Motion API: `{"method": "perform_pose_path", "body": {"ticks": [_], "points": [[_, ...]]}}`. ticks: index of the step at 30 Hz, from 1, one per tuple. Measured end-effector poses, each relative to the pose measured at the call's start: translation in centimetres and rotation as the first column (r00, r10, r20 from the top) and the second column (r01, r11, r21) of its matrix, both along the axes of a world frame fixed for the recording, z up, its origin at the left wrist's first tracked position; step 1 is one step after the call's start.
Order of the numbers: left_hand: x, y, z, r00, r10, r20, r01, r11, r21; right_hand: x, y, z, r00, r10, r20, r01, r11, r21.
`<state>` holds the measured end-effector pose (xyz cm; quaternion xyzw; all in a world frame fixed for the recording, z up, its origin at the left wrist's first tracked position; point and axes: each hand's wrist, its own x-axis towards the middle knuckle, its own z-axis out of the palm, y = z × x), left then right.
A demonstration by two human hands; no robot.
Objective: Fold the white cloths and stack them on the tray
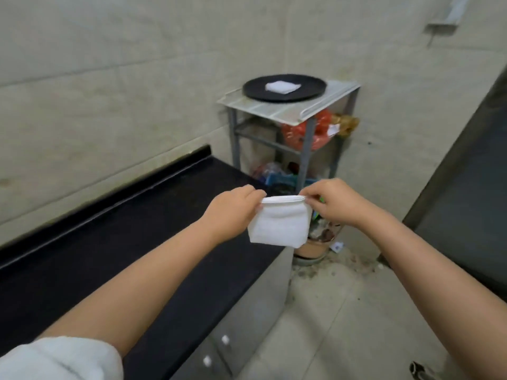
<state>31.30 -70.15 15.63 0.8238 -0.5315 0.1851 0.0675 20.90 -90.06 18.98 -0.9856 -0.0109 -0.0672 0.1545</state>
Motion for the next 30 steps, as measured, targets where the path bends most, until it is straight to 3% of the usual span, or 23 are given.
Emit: {"method": "perform_pose_path", "body": {"ticks": [3, 7, 14, 18, 27, 30], "points": [[2.4, -5.9, 2.5, 0.996, 0.012, -0.090, -0.019, 0.997, -0.073, 2.0, -5.3, 2.3, 0.998, -0.054, 0.026, 0.053, 0.997, 0.047], [8.1, -15.1, 6.1, 0.975, 0.051, -0.215, -0.054, 0.998, -0.012, 7.2, -13.3, 5.4, 0.995, -0.066, 0.073, 0.065, 0.998, 0.021], [18.6, -26.6, 11.9, 0.909, 0.104, -0.403, -0.165, 0.979, -0.121, 18.8, -25.3, 9.9, 0.989, -0.145, -0.013, 0.141, 0.932, 0.335], [23.4, -31.2, 13.9, 0.892, 0.178, -0.415, -0.278, 0.941, -0.194, 25.1, -29.9, 11.7, 0.992, -0.127, 0.022, 0.105, 0.896, 0.432], [35.8, -39.7, 13.2, 0.689, 0.420, -0.591, -0.657, 0.707, -0.263, 44.1, -38.2, 11.5, 0.998, 0.027, 0.051, -0.046, 0.905, 0.424], [40.7, -41.7, 12.9, 0.642, 0.522, -0.561, -0.757, 0.548, -0.356, 50.9, -39.7, 11.0, 0.976, 0.128, 0.174, -0.187, 0.905, 0.382]]}}
